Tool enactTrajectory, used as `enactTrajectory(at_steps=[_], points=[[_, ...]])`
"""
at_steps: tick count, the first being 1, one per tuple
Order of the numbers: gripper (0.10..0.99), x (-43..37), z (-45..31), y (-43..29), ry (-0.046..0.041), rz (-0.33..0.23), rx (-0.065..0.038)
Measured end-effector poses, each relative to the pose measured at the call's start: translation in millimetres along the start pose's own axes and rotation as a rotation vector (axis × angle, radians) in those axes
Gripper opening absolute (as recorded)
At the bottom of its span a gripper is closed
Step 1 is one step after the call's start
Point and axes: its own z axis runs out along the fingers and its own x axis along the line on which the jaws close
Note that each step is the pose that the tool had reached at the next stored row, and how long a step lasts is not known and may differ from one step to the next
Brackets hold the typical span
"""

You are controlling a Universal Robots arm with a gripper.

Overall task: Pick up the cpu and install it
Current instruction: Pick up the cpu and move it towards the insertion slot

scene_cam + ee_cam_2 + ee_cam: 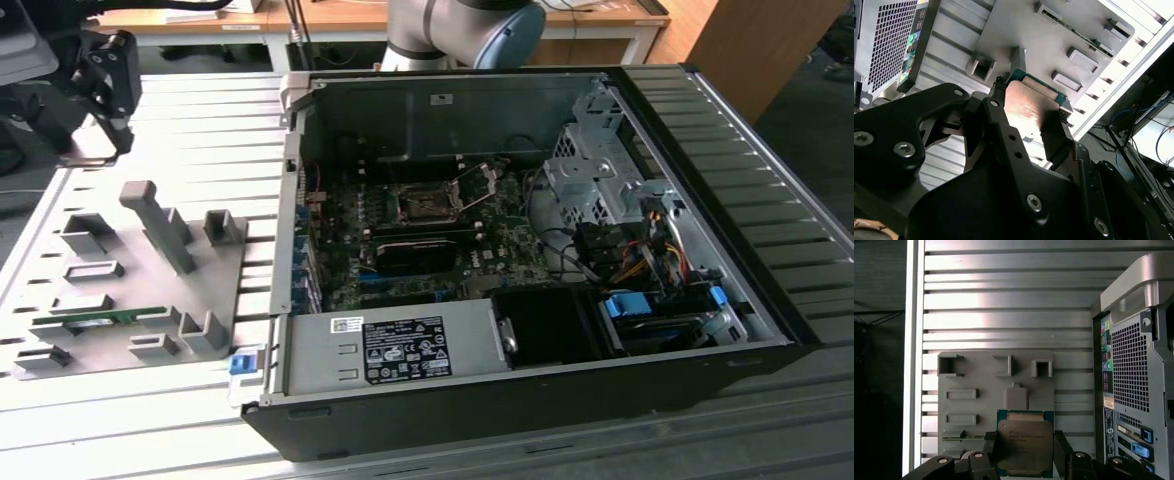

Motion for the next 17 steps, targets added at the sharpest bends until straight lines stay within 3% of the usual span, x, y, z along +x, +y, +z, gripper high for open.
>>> enactTrajectory(at_steps=[17], points=[[0.537,-22.6,-0.2,1.0,0.0003,0.000,-0.006]])
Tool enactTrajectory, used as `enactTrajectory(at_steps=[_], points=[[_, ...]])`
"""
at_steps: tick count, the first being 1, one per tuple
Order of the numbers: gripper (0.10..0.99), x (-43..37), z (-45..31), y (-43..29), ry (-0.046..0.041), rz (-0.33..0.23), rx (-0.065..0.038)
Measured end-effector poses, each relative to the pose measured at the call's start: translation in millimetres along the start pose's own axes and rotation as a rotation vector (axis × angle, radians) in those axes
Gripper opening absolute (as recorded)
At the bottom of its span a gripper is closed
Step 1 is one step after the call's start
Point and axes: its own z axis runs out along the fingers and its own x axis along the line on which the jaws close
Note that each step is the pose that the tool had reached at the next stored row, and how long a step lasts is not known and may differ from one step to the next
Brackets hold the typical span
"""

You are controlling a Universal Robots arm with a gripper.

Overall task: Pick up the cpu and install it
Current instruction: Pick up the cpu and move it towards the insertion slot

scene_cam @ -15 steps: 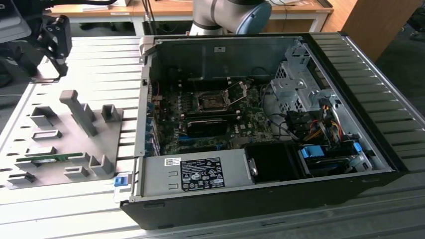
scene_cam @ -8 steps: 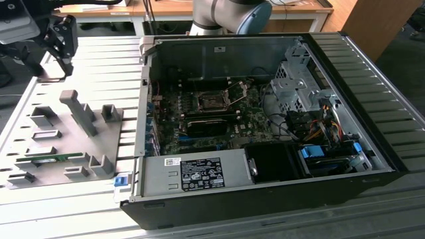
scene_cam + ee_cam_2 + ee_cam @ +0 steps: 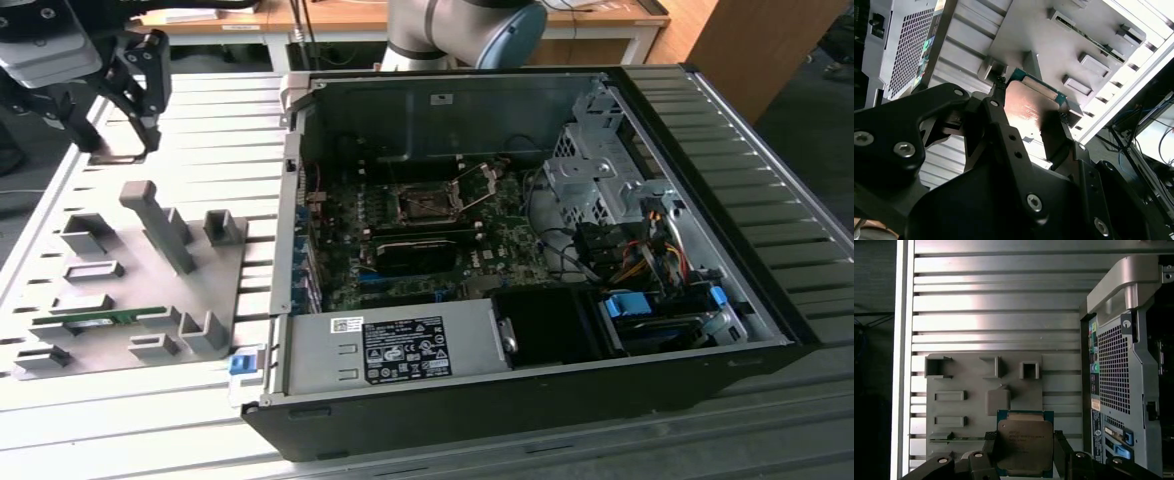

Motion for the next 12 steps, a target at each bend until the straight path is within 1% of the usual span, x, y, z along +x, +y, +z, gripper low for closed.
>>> enactTrajectory(at_steps=[12], points=[[0.537,-16.5,0.0,1.1,0.0000,0.000,0.000]])
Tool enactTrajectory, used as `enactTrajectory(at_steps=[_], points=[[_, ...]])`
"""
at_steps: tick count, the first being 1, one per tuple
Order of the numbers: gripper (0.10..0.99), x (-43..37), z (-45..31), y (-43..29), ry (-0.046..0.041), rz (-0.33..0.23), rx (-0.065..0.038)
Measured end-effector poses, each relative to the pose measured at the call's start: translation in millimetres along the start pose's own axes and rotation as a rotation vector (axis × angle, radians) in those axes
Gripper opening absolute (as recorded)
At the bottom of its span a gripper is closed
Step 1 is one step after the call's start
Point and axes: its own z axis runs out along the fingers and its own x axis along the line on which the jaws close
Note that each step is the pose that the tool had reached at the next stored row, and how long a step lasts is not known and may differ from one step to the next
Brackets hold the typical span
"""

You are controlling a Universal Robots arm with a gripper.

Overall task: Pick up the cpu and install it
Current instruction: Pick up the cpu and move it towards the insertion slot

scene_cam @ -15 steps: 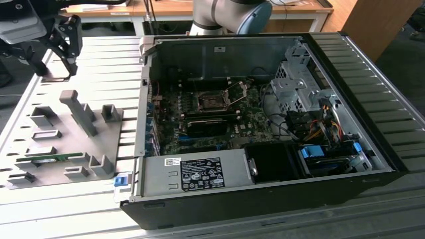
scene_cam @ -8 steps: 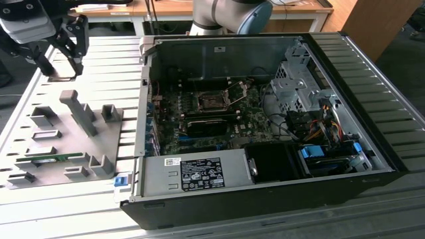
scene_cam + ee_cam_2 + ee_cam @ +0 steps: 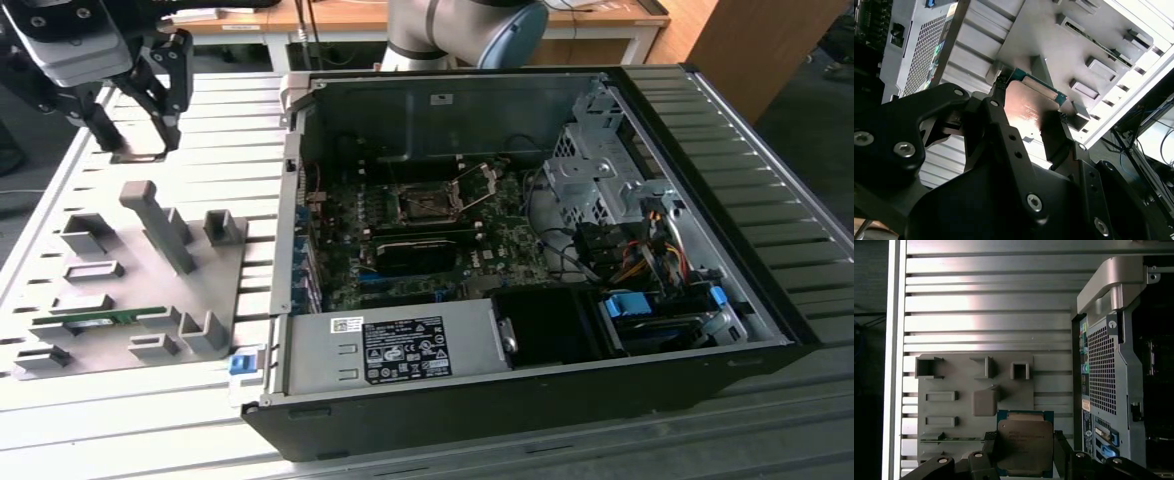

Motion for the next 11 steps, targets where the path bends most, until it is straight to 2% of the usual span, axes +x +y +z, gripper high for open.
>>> enactTrajectory(at_steps=[11], points=[[0.537,-14.7,0.1,1.0,0.0000,0.000,0.000]])
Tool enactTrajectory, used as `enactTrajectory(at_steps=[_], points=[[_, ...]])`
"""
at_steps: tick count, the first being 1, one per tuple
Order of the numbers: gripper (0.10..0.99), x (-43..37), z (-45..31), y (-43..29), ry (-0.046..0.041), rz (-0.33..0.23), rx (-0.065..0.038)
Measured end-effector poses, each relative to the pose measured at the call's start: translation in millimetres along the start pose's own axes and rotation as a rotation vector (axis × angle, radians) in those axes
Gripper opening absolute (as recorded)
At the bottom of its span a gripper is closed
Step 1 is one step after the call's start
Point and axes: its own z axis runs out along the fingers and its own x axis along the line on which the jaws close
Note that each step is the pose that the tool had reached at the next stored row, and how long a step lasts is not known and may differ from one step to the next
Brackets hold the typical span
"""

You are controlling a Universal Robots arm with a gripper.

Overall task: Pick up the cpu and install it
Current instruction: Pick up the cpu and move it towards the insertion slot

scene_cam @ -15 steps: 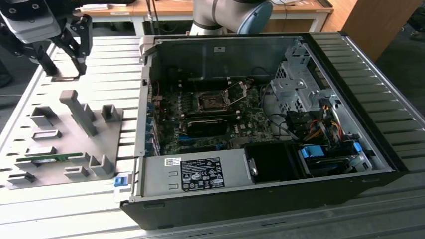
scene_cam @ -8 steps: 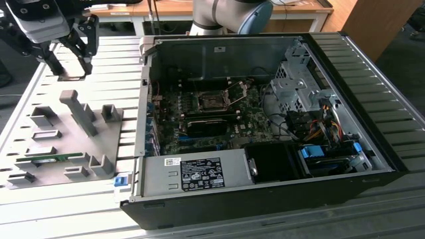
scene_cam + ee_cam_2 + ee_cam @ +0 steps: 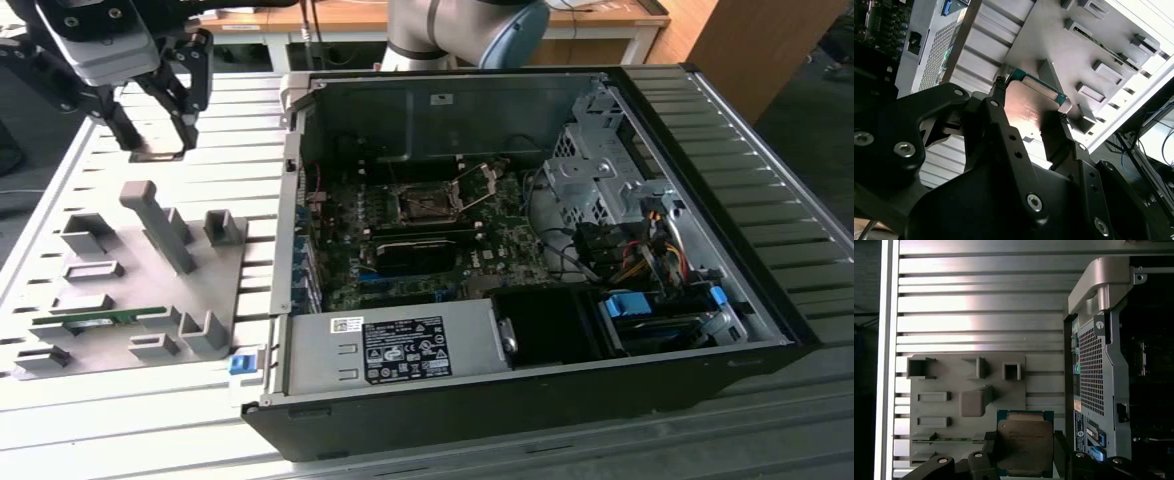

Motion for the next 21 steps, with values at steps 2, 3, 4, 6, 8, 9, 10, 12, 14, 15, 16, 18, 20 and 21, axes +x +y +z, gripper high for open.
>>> enactTrajectory(at_steps=[2,3,4,6,8,9,10,12,14,15,16,18,20,21], points=[[0.537,-3.0,0.0,0.2,0.0000,0.000,0.000],[0.537,-4.6,0.0,0.3,0.0000,0.000,0.000],[0.537,-6.2,0.1,0.4,-0.0001,0.000,0.000],[0.537,-9.3,0.0,0.6,0.0000,0.000,0.000],[0.537,-12.2,0.0,0.7,0.0001,0.000,0.000],[0.537,-13.6,0.0,0.8,0.0001,0.000,0.000],[0.537,-14.9,0.0,1.0,0.0000,0.000,0.000],[0.537,-17.6,0.0,1.2,0.0000,0.000,0.000],[0.537,-20.3,0.0,1.5,0.0000,0.000,0.000],[0.537,-21.7,0.0,1.6,0.0000,0.000,0.000],[0.537,-23.0,0.0,1.7,0.0000,0.000,0.000],[0.537,-25.7,0.0,2.0,0.0000,0.000,0.000],[0.537,-28.6,0.1,2.2,0.0000,0.000,0.000],[0.537,-30.0,0.1,2.3,-0.0001,0.000,0.000]])
